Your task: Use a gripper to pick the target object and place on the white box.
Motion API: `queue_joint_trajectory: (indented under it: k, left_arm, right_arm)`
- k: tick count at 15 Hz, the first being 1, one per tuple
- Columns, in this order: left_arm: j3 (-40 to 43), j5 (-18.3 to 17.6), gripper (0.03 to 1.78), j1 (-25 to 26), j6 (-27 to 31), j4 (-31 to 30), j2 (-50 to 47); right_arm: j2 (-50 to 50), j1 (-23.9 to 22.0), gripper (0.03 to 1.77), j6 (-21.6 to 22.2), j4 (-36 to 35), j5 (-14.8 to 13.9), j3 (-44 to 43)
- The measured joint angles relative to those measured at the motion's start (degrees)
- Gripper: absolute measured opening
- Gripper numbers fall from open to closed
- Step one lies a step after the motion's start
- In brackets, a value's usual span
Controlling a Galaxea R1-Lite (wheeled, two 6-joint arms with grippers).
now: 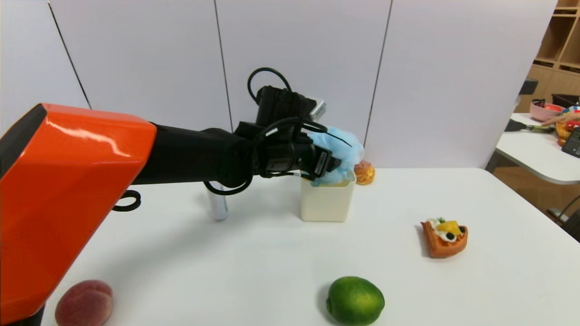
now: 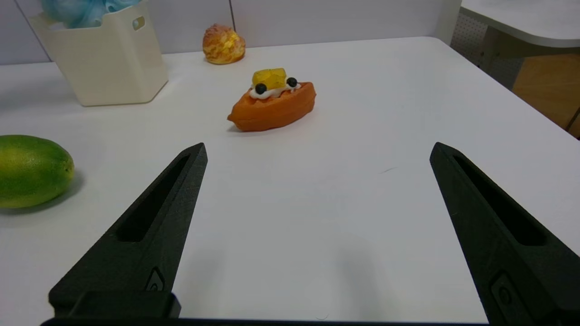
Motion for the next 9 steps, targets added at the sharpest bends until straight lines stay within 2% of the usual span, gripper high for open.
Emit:
queue_joint_trajectory:
  k: [9]
  left_arm:
    - [4.6,1.6,1.64,0.6,-0.2,-0.3,-10.6]
  right_arm:
    - [0.0,0.0,1.70,0.0,0.0,0.0,0.0]
